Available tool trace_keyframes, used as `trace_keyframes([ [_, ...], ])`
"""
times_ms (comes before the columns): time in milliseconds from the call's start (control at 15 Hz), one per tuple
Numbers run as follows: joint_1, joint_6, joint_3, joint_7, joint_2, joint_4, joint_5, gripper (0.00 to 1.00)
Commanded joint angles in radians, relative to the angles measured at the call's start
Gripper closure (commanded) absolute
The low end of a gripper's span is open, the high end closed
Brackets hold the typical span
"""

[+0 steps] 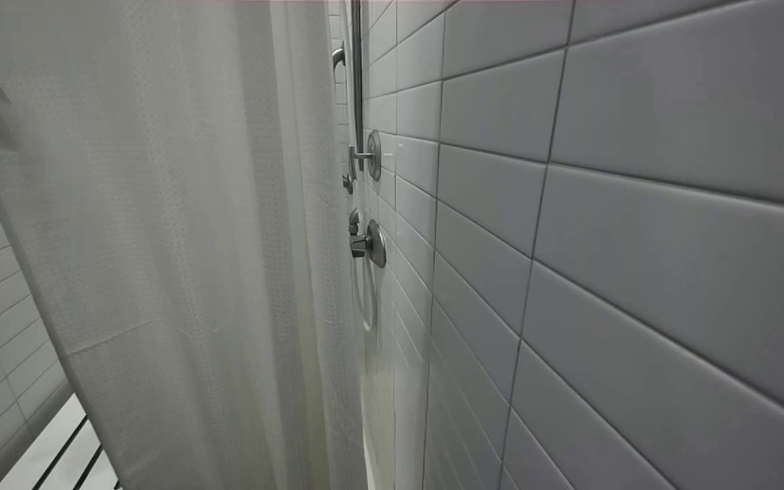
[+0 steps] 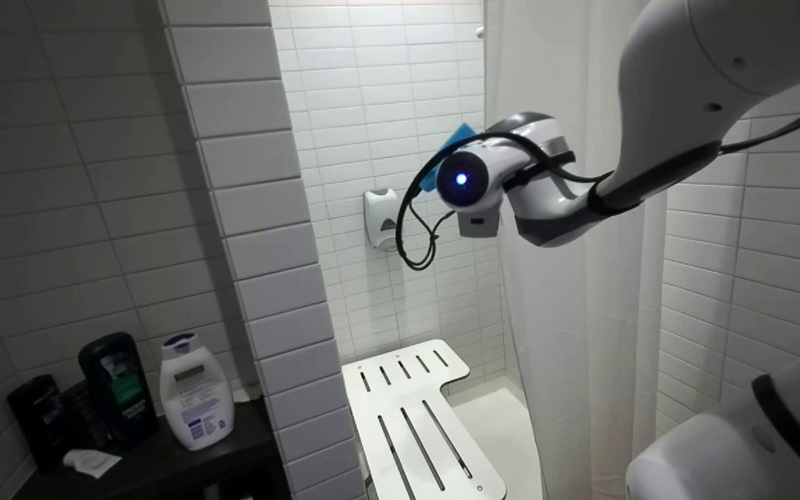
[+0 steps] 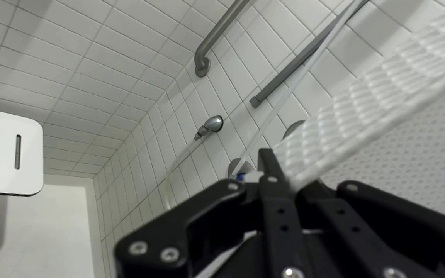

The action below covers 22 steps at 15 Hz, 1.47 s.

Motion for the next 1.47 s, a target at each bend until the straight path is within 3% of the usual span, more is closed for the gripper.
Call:
trace_keyframes([
  [0, 0.061, -0.023, 0.04, -0.019, 0.013, -0.052, 0.032, 1.0],
  [533, 0.146, -0.046, 0.086, -0.038, 0.014, -0.046, 0.062, 1.0],
  [1400, 0.223, -0.044, 0.099, -0.125, -0.046, -0.1, 0.18, 1.0],
])
